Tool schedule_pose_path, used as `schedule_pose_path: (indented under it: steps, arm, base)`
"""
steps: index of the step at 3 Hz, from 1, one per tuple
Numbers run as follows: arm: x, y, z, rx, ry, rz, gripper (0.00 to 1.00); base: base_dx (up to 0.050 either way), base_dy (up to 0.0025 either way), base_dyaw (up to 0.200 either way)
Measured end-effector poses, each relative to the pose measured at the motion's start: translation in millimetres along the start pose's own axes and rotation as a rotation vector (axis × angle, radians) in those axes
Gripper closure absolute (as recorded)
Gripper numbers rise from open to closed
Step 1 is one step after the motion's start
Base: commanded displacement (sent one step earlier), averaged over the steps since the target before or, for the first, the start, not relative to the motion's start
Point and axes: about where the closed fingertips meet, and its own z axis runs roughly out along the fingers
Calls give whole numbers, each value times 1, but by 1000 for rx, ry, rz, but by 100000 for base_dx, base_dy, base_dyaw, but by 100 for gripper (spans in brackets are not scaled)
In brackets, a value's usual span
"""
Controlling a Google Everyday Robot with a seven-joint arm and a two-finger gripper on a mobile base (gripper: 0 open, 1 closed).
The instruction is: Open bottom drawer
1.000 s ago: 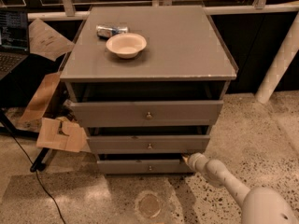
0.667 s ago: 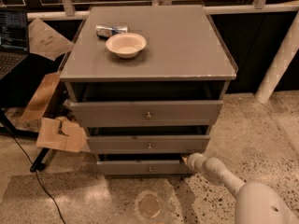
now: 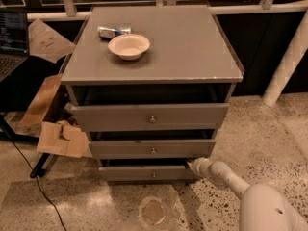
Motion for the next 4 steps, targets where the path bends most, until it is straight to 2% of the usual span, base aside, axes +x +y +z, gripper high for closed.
schedule_pose_path:
  steps: [1,3,4]
  arm:
    - [13,0,-7,-28,46,-27,100]
    - [12,-4,-19,-35,55,-25,100]
    - [21,8,-43,-94,68,-7,100]
  base:
    - [0,0,0]
    - [0,0,0]
    - [0,0,0]
